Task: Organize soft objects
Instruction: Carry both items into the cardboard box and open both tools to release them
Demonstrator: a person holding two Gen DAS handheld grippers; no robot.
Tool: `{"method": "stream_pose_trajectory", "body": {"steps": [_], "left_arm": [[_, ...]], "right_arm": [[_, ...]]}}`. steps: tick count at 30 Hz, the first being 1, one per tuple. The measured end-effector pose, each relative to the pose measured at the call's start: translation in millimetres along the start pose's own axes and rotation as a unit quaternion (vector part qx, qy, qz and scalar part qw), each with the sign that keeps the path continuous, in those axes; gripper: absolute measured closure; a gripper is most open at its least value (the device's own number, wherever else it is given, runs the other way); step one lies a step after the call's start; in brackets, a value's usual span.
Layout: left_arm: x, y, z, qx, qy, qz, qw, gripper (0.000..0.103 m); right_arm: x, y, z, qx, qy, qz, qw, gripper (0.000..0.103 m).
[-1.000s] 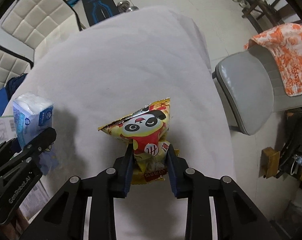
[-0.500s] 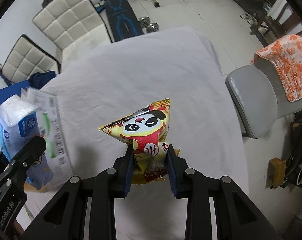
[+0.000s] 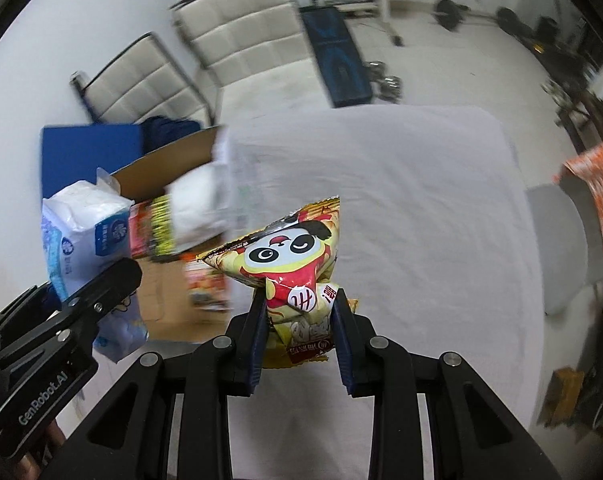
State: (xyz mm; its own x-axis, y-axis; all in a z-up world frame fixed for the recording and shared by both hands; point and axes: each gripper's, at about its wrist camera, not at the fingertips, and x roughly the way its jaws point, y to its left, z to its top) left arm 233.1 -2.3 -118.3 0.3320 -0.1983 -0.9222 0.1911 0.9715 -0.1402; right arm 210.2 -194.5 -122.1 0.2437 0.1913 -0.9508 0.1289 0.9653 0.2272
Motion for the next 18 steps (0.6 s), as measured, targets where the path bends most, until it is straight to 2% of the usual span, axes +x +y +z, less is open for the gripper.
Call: {"method": "stream_pose_trajectory", "body": {"steps": [8, 11, 18], "left_arm": [[-34.1, 91.7, -10.8, -0.051, -0.024, 0.047, 0.9973, 0.061], [-40.7, 113.3, -13.0, -0.060, -0.030, 0.060, 0.9959, 0.061], [-40.6, 151.7, -20.6, -0.082, -0.032, 0.069, 0.9937, 0.061]], "right_arm": [[11.4, 101.1, 5.2, -0.055, -0.001, 0.022, 0.998, 0.071], [16.8, 133.9, 4.6, -0.071, 0.000, 0.024, 0.997, 0.071], [29.2, 169.0, 9.4, -0.091, 0.007, 0.026, 0.996, 0.071]]}}
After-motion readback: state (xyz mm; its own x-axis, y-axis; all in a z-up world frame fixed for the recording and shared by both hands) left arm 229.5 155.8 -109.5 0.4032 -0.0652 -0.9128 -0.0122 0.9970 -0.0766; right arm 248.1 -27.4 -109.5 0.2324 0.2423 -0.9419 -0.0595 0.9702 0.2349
